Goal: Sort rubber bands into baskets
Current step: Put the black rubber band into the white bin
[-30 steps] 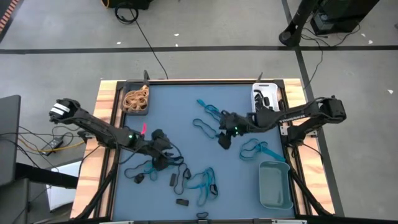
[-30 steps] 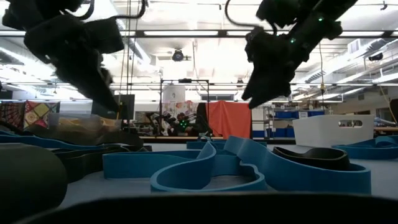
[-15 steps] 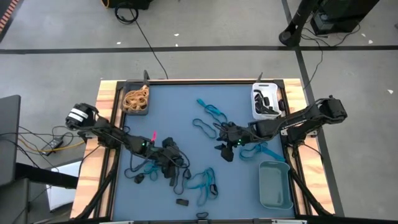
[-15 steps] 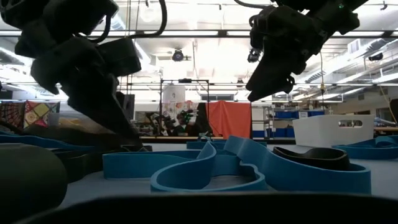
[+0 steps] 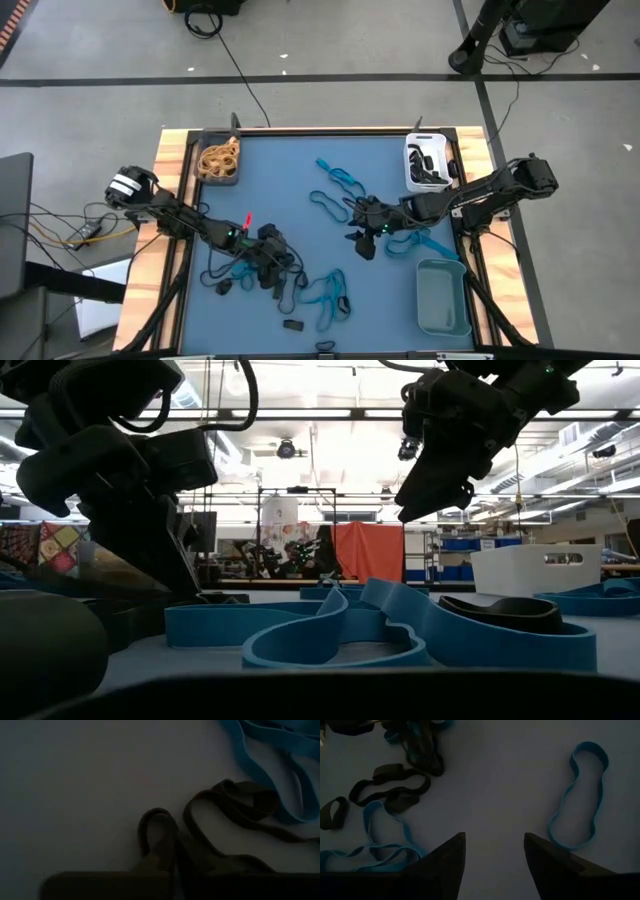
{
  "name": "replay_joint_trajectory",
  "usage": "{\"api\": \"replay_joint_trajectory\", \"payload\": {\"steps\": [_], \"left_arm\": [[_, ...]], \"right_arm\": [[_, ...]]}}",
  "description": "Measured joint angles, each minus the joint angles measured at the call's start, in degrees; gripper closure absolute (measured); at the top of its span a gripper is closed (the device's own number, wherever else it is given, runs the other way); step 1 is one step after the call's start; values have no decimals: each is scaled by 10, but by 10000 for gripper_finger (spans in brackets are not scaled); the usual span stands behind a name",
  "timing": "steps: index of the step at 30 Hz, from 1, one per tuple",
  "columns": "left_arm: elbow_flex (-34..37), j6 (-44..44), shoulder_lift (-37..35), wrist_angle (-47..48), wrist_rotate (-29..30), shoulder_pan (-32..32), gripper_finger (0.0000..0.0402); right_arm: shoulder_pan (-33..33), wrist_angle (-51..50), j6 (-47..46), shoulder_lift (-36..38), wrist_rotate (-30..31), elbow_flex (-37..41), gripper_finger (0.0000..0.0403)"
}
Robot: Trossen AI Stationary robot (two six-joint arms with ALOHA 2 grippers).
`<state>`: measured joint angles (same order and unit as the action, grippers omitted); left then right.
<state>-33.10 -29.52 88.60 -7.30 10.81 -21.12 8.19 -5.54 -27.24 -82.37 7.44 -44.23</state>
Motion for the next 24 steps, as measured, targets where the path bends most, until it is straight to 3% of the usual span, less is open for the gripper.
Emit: {"api": "replay_joint_trajectory", "payload": {"steps": [10,15,20,24], "left_arm": [[0,4,-2,-40,16,0,398],[0,-39,-2,-41,12,0,393],[0,-51,-2,-70,0,-16,345],[0,-53,-2,-66,27,-19,287]], "right_arm": [[0,3,-2,0,0,0,192],[8,-1,-2,0,0,0,194],[26,-6,-2,0,8,0,194],[39,-5,-2,0,25,0,195]]}}
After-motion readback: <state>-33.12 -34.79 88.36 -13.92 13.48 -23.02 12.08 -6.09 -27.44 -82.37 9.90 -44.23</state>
